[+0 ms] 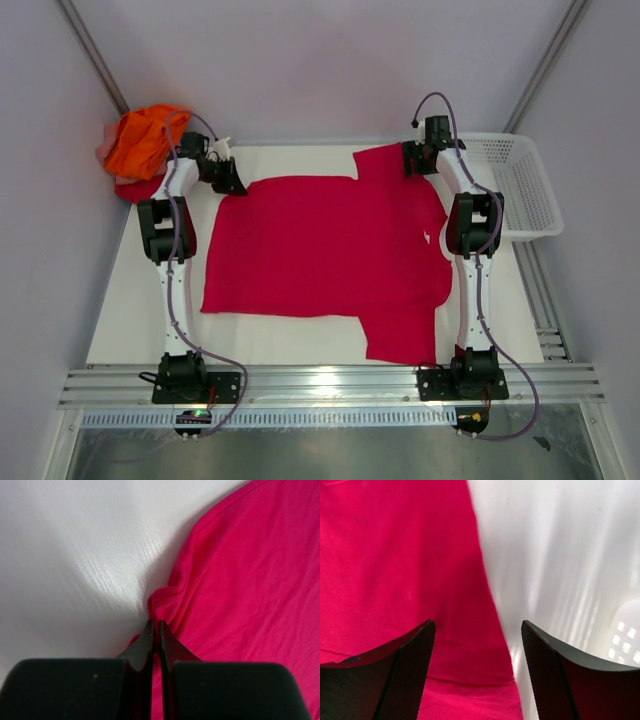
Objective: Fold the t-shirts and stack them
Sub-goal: Grap the side of the flattened tshirt furthest away from the robot with both arms
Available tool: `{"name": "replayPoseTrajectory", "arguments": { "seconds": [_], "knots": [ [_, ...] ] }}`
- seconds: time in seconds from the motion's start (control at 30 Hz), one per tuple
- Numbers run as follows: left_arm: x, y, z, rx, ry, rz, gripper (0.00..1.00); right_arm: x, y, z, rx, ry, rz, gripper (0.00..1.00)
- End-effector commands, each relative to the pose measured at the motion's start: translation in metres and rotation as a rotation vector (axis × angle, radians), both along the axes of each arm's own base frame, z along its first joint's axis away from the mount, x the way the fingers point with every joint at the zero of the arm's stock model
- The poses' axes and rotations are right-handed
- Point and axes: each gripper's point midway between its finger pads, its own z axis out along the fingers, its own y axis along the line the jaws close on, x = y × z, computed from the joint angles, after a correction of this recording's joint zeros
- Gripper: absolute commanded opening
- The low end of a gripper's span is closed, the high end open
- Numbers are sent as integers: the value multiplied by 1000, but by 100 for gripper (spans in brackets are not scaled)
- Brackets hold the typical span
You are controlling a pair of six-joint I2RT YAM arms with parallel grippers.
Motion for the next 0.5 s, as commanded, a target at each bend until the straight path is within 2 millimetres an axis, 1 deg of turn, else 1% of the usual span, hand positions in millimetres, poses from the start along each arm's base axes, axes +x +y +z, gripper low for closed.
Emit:
{"name": "replayPoseTrajectory", "arguments": {
  "seconds": [0.0,0.1,0.23,0.27,0.47],
  "knots": [
    [-9,-2,22,-10,7,-3,0,-1,15,9,66,-1,60,73],
    [-10,-2,22,-8,12,-6,0,-6,22,4,89,23,94,68],
    [-13,-3,19,-13,25,-8,0,-12,31,3,128,42,141,61],
    [-13,-3,19,-13,25,-8,0,-13,34,2,137,45,151,58],
    [-16,-4,18,-18,35,-11,0,-16,35,0,142,53,162,41]
  ]
}}
